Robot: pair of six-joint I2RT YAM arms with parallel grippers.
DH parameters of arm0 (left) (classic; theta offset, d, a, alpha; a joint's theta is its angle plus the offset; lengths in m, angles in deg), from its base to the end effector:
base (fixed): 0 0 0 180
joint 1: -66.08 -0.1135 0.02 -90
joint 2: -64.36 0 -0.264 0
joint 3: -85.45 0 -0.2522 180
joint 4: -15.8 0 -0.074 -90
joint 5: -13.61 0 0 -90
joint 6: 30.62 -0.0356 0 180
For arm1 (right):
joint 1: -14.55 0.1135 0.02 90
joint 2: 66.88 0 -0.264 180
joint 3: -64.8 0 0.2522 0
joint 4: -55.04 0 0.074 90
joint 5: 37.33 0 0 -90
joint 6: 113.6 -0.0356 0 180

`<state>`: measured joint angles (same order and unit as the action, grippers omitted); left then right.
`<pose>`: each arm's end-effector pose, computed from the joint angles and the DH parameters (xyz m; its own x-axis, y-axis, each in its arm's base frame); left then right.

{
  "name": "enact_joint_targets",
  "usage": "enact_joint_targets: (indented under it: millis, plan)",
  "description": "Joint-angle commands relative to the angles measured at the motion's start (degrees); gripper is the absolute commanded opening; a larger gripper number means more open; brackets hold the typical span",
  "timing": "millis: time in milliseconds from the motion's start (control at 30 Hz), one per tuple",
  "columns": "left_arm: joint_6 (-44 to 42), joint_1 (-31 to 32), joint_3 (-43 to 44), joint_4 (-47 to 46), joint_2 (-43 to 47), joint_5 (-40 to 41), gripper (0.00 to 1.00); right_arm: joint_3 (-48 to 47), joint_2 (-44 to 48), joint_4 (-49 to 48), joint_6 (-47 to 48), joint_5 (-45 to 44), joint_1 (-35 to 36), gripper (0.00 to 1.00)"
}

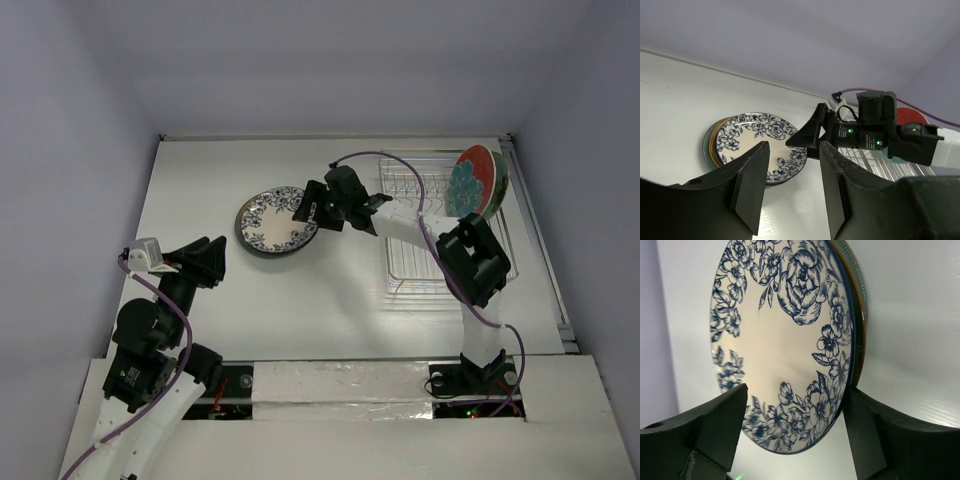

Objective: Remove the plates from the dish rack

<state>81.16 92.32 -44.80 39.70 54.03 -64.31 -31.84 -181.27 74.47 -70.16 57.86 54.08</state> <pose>0.0571 -0.0198 0.3501 0.1296 -0.4684 -0.8740 0.3226 0.8534 -0.4095 0.3500 0.2930 0.2109 -0.8211 0.2600 -0.5081 -0.1356 0.7759 0.6161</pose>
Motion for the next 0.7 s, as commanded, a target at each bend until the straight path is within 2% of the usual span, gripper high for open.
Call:
enact_joint_targets:
  millis: [0, 67, 233, 333, 400, 433, 467, 500, 533, 600, 633, 667]
  plan:
    - [0.3, 0.0, -0.1, -2.0, 0.7, -0.2, 0.41, -5.2, 1.2, 10.3, 8.8, -7.0, 0.5, 0.82]
    - [0.2, 0.0, -0.2, -2.0, 0.8, -0.2, 0.41, -6.6, 1.3, 15.4, 11.1, -10.5, 0.5, 0.82]
    - [0.3, 0.0, -0.3, -2.0, 1.2, -0.2, 0.41, -5.6, 5.9, 19.9, 15.3, -15.5, 0.5, 0.82]
    - [0.2, 0.0, -0.2, -2.0, 1.3, -0.2, 0.41, -4.6, 10.3, 22.4, 16.6, -21.4, 0.5, 0.79]
    - [0.2, 0.0, -0.3, -2.0, 1.4, -0.2, 0.41, -3.1, 14.0, 23.8, 16.3, -28.0, 0.5, 0.54]
    - [0.3, 0.0, -0.2, -2.1, 1.6, -0.2, 0.41, -2.1, 16.3, 23.8, 16.3, -30.0, -0.6, 0.38]
    - [0.2, 0.0, -0.2, -2.0, 1.8, -0.2, 0.41, 0.0, 20.7, 24.2, 16.2, -31.6, -1.5, 0.11]
    - [0.2, 0.0, -0.2, -2.1, 1.9, -0.2, 0.41, 0.9, 22.9, 24.8, 16.2, -34.9, -2.7, 0.01]
    - [0.1, 0.0, -0.3, -2.2, 2.2, -0.2, 0.41, 1.6, 24.9, 25.7, 16.3, -36.7, -5.7, 0.00]
    - [0.0, 0.0, -0.4, -2.5, 2.3, -0.2, 0.27, 3.1, 29.6, 28.0, 17.6, -40.3, -9.6, 0.00]
    - [-0.2, 0.0, -0.5, -2.7, 2.5, -0.2, 0.19, 3.7, 31.1, 28.4, 18.1, -41.1, -14.0, 0.00]
    - [-0.2, 0.0, -0.4, -2.7, 2.7, -0.2, 0.08, 4.3, 32.2, 29.1, 18.6, -42.0, -16.1, 0.00]
